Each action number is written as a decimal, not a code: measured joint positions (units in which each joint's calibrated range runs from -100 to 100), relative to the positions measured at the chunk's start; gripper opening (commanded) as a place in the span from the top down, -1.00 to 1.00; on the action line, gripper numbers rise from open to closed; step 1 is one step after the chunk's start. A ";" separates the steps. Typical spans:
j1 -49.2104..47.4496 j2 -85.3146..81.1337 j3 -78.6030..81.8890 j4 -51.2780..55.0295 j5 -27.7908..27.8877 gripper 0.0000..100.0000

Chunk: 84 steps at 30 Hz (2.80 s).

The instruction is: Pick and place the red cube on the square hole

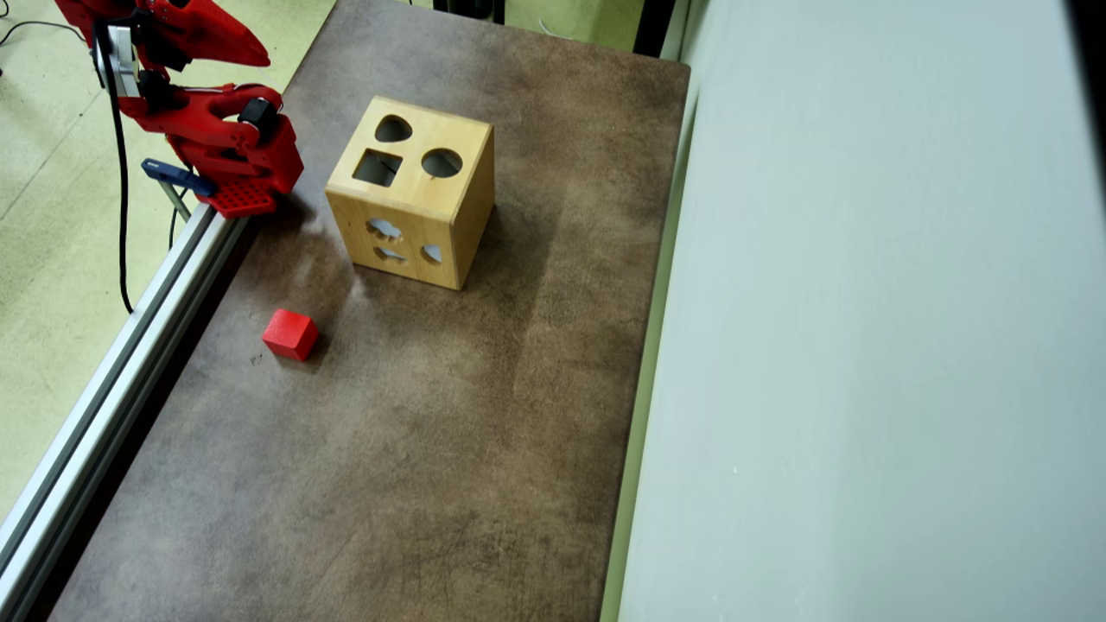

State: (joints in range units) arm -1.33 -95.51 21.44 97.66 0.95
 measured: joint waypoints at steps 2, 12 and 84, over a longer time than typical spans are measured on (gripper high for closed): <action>0.00 0.00 0.00 0.00 0.00 0.94; 0.00 0.00 0.00 0.00 0.00 0.94; 17.18 42.12 -30.97 0.00 0.00 0.94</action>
State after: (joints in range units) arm 15.85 -53.39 -9.53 97.66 0.95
